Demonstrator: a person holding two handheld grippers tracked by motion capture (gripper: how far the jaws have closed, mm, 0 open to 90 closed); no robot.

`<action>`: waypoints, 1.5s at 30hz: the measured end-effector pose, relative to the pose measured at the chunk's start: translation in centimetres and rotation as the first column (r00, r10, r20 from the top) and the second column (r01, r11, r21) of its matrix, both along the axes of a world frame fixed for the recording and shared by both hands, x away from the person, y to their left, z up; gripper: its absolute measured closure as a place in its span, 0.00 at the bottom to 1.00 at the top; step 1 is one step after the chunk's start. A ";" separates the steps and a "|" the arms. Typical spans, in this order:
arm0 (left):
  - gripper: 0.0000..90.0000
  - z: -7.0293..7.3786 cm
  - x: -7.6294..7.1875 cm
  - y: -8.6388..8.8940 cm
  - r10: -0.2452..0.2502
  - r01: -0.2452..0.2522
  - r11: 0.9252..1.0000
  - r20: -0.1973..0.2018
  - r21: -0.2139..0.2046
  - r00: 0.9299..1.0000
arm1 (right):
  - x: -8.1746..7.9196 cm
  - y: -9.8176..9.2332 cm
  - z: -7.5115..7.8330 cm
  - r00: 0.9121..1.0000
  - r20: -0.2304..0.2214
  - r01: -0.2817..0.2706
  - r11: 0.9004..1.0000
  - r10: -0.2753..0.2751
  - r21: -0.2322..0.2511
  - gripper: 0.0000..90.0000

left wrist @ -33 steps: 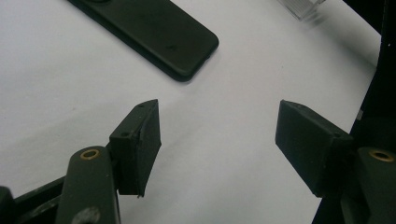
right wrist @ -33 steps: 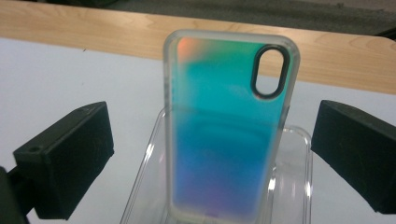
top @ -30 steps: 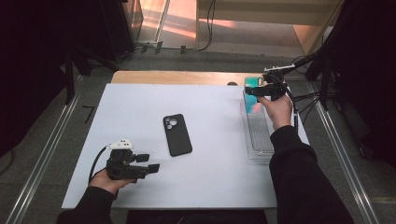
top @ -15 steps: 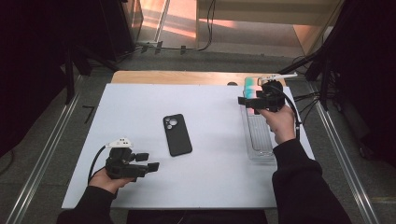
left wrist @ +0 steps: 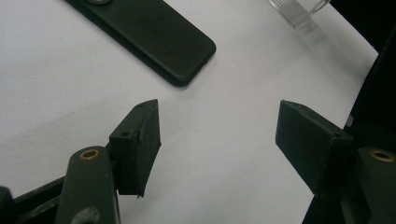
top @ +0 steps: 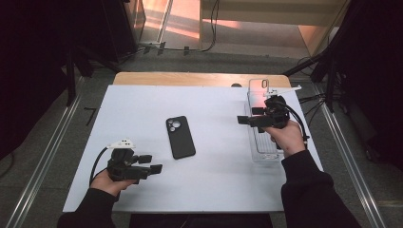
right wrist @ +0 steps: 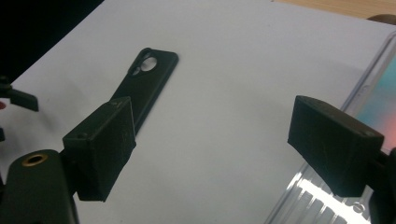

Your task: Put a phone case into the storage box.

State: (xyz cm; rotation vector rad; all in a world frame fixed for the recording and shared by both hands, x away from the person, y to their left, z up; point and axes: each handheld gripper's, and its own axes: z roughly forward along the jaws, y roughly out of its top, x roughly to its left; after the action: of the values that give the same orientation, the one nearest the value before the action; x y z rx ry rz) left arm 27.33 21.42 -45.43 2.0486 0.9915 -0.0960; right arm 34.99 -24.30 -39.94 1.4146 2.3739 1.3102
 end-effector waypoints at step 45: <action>0.35 0.2 0.5 -0.9 -0.039 0.038 0.999 -0.021 -0.030 0.999 | -10.5 0.6 -6.7 0.968 -0.043 -0.250 0.966 0.248 -0.063 0.30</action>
State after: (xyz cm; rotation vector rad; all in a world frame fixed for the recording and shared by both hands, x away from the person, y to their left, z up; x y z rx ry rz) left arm 27.80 20.55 -45.26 2.0437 0.9588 -0.1526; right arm 24.46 -23.67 -46.63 1.1592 2.6629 1.2504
